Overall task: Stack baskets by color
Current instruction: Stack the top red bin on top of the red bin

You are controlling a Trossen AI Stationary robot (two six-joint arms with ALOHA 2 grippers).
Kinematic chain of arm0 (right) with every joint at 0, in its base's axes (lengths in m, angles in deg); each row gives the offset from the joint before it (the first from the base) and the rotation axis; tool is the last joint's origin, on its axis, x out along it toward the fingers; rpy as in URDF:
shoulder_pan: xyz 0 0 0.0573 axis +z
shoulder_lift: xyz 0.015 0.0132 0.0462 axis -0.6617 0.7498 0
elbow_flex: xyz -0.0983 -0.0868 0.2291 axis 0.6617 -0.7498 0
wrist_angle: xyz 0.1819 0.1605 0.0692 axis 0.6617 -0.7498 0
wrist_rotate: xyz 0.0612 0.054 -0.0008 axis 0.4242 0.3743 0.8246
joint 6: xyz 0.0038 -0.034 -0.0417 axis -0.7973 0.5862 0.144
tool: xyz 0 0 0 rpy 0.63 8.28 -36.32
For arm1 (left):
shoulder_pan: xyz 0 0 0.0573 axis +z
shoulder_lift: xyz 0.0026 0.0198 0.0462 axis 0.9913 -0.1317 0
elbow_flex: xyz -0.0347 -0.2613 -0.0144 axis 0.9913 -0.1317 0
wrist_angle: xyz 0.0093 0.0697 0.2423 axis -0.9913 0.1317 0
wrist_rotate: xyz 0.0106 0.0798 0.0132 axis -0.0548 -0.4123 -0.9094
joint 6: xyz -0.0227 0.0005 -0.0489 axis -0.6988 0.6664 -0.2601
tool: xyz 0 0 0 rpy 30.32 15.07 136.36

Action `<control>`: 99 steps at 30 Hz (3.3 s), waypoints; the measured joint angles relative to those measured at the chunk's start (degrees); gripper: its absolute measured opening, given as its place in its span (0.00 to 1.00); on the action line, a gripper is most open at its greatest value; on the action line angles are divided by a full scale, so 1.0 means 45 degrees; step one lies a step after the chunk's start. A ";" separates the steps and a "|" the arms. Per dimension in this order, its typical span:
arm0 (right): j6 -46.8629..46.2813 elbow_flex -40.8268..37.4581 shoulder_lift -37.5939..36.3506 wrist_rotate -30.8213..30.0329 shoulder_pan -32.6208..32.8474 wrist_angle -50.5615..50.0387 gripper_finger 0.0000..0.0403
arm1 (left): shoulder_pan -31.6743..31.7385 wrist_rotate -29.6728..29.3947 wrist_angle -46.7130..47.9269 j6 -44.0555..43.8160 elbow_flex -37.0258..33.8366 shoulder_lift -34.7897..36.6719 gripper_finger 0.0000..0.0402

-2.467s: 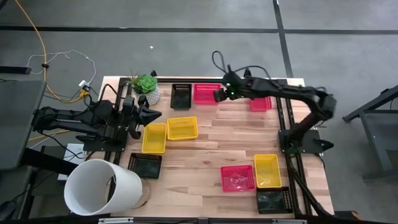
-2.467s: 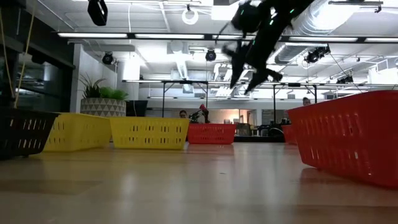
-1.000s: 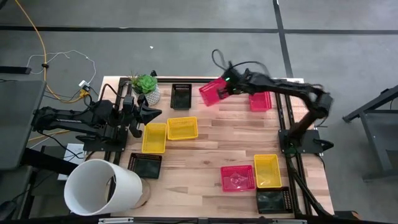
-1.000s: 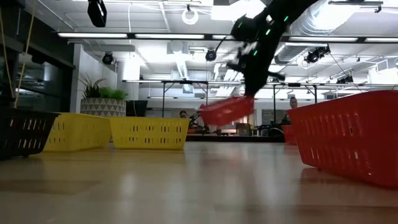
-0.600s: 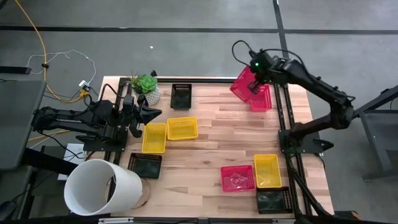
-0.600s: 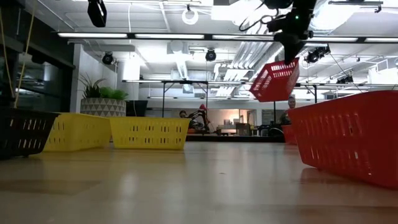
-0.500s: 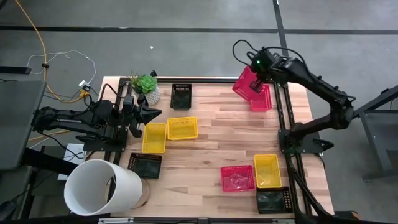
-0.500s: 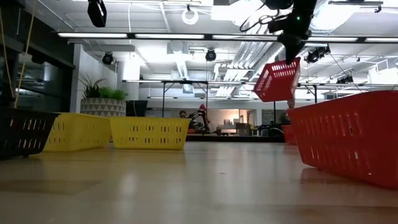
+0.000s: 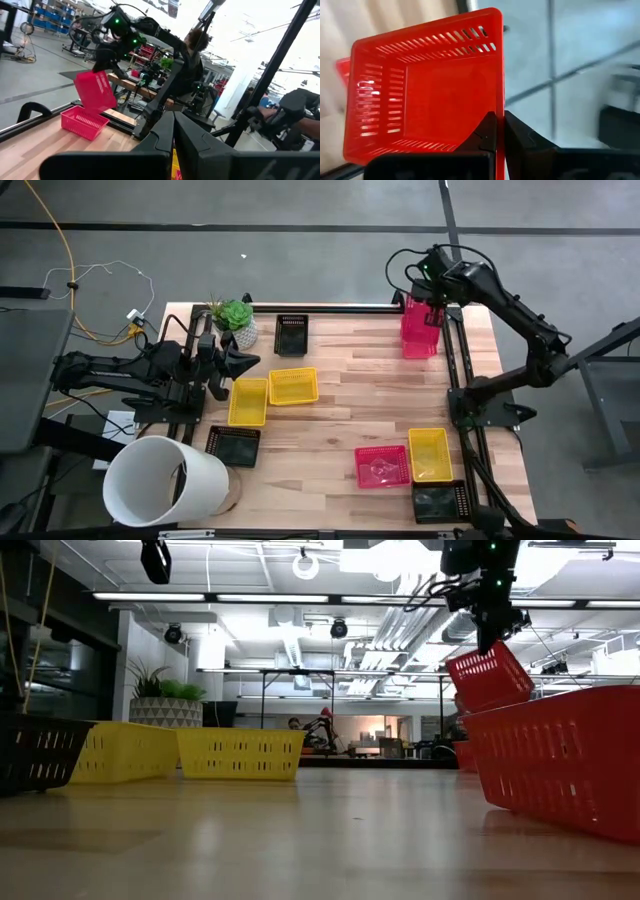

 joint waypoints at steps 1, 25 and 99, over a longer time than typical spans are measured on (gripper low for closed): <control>0.0232 -0.0131 0.0061 0.0275 -0.0142 -0.0003 0.00 | 0.0000 -0.0083 0.0000 0.0000 0.0000 0.0000 0.00; 0.0925 -0.2746 0.0194 0.3759 0.0082 0.1631 0.00 | 0.0000 -0.0163 0.0037 0.0000 0.0000 0.0000 0.00; -1.5825 -1.1329 -0.2710 -0.1000 0.3128 1.2897 0.00 | 0.0000 -0.0217 0.0073 0.0439 0.0000 0.0000 0.00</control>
